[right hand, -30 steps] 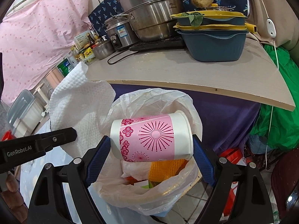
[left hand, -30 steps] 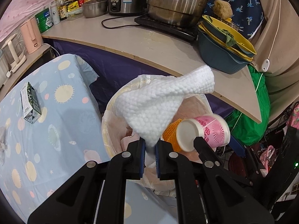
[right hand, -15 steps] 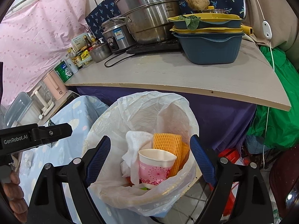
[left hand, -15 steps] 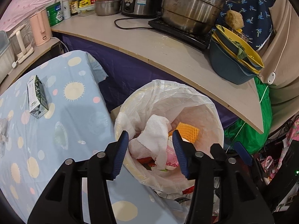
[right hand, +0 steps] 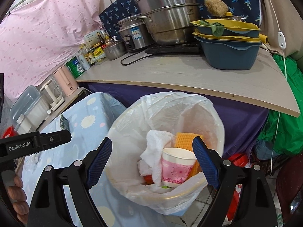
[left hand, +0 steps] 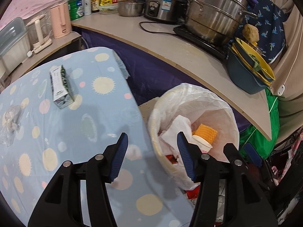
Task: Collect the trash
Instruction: 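Move both open grippers back over the remaining trash on the table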
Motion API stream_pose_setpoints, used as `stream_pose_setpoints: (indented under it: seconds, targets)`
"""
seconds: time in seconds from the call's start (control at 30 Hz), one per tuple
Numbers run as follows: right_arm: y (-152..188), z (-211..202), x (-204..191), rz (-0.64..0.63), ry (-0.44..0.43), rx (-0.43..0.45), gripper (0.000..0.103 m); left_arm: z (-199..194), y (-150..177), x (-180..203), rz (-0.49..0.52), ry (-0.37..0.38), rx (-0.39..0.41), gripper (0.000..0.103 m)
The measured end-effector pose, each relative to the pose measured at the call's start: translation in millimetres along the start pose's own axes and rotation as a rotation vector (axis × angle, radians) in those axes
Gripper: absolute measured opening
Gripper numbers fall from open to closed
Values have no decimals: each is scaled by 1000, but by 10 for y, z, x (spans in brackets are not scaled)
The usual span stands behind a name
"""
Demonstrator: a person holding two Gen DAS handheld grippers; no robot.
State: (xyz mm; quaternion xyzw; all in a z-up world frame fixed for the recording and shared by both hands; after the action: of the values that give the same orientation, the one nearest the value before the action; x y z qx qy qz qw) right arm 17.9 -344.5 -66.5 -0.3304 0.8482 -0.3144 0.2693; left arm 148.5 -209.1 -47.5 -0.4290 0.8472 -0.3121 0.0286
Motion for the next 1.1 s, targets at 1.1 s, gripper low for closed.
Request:
stream_pose_setpoints:
  seconds: [1.1]
  targets:
    - [596,601,-2458,-328,-186,-130,84,-744,556,-3112,-379,-314,78,85]
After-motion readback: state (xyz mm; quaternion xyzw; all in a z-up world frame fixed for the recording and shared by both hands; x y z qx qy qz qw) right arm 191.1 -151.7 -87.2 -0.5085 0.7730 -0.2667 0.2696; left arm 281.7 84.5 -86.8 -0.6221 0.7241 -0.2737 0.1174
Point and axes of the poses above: each gripper's, at about its wrist camera, not at the fingertips, and z roughly the way its jaws point, x to its right, y to its underside, the point moved 7 cm from there along z, roughly the way its jaws point, and after that the axes turned 3 degrees about y, right-handed, at the moved point
